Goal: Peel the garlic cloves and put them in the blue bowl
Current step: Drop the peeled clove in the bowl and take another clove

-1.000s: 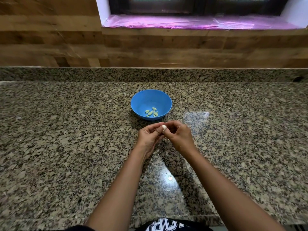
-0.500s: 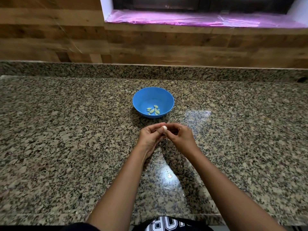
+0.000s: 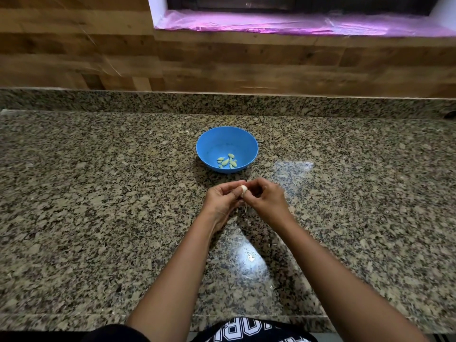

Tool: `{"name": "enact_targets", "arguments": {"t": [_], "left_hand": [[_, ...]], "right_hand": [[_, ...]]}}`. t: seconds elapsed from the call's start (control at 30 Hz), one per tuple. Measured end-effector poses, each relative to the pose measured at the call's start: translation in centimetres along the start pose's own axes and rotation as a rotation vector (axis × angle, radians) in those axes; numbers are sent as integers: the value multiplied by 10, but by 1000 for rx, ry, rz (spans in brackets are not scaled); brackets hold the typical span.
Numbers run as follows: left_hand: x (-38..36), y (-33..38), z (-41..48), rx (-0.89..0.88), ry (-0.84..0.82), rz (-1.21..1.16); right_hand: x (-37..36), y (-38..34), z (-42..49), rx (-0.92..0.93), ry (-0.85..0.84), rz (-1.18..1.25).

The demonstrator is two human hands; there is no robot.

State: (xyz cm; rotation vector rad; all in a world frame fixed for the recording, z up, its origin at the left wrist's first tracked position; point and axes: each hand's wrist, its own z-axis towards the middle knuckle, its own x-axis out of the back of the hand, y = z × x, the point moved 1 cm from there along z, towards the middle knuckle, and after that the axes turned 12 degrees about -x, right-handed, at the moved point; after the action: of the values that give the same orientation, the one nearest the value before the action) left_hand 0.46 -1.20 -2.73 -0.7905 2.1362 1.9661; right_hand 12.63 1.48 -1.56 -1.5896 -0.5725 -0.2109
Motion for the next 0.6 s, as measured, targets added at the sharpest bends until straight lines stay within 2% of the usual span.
{"name": "enact_targets", "arguments": {"t": [0.13,0.4,0.6], "left_hand": [[-1,-1,-1,-15,4,7],[0,-2,1,-24,15,24],[2,-4,3,-14,-10,6]], "right_hand": [[-8,2,0,13,66,-40],[-10,5,-1,124,49,-194],[-6,7,-1,114,16,-117]]}}
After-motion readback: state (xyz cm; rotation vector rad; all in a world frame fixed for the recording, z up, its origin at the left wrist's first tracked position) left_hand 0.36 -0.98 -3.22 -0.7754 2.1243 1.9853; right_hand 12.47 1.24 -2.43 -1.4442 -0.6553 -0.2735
